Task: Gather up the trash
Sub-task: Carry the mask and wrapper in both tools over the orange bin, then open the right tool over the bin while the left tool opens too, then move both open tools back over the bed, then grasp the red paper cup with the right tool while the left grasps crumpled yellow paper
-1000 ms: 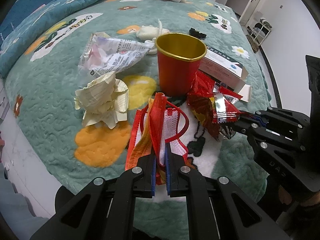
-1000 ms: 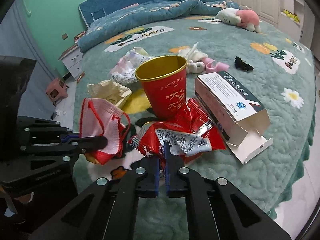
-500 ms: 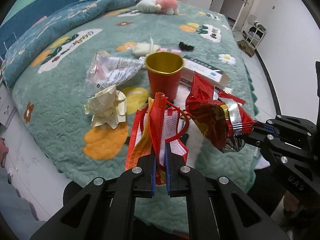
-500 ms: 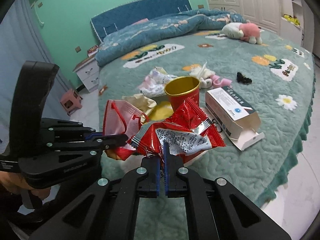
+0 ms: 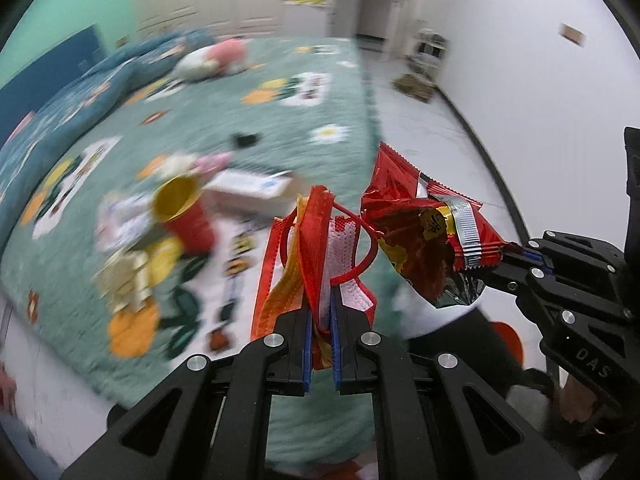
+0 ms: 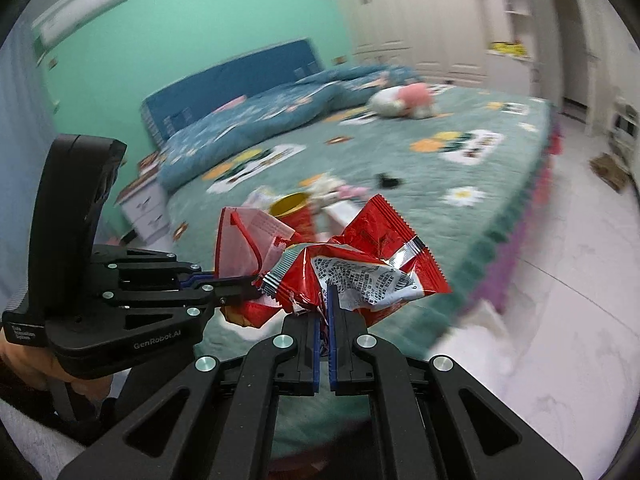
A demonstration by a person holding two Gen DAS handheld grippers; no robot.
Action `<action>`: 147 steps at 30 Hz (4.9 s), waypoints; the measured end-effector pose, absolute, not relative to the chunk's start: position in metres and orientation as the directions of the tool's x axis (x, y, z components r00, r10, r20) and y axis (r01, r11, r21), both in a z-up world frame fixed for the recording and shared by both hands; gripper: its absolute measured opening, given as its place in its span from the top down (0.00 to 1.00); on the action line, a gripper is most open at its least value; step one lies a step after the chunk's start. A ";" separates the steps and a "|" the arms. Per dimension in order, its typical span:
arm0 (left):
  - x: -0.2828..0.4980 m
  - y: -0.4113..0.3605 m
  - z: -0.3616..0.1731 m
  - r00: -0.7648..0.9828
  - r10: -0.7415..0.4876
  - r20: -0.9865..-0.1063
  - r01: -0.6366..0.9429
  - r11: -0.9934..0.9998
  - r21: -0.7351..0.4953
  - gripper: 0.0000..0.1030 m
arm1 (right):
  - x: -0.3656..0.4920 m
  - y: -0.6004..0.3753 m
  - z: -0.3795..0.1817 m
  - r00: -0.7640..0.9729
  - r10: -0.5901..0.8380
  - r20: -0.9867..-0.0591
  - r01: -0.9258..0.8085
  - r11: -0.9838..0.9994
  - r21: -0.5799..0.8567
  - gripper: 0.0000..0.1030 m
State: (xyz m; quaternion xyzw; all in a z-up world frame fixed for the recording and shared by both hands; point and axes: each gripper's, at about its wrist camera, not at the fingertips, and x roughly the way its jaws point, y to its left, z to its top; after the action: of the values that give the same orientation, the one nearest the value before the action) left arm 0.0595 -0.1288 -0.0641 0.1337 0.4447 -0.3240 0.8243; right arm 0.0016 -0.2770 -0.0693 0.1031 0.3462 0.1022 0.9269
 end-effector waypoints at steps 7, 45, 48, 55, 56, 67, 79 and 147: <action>0.017 -0.223 -0.066 0.255 -0.509 -0.822 0.832 0.548 -0.082 0.92 | -0.072 -0.356 -0.072 0.785 0.068 -0.616 0.132 0.953 0.273 0.97; -0.116 -0.466 -0.254 -0.327 -0.158 -0.932 0.937 0.075 -0.342 0.92 | -0.291 -0.538 -0.339 0.444 0.009 -0.896 0.798 0.450 0.400 0.78; -0.123 -0.467 -0.254 -0.330 -0.142 -0.933 0.937 0.073 -0.342 0.92 | -0.294 -0.539 -0.339 0.442 -0.002 -0.897 0.807 0.439 0.396 0.61; -0.134 -0.476 -0.265 -0.338 -0.113 -0.934 0.938 0.044 -0.345 0.92 | -0.304 -0.540 -0.320 0.415 -0.090 -0.905 0.827 0.451 0.335 0.59; -0.135 -0.476 -0.266 -0.340 -0.108 -0.934 0.937 0.040 -0.346 0.89 | -0.303 -0.541 -0.315 0.408 -0.108 -0.907 0.831 0.456 0.319 0.59; -0.145 -0.477 -0.267 -0.334 -0.105 -0.937 0.942 0.006 -0.336 0.51 | -0.319 -0.553 -0.299 0.406 -0.163 -0.899 0.847 0.437 0.303 0.59; -0.149 -0.478 -0.263 -0.313 -0.113 -0.943 0.949 -0.008 -0.315 0.23 | -0.312 -0.556 -0.293 0.393 -0.180 -0.902 0.855 0.433 0.286 0.59; 0.121 -0.020 -0.046 0.690 -0.230 -0.686 0.260 0.964 -0.061 0.17 | 0.100 -0.216 -0.040 0.722 0.346 -0.599 -0.213 0.935 0.284 0.59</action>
State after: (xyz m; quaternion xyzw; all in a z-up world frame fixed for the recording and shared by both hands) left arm 0.1212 -0.0203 -0.0460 0.0203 0.3702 -0.1334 0.9191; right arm 0.0999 -0.2158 -0.0396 0.0982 0.3406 0.1514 0.9227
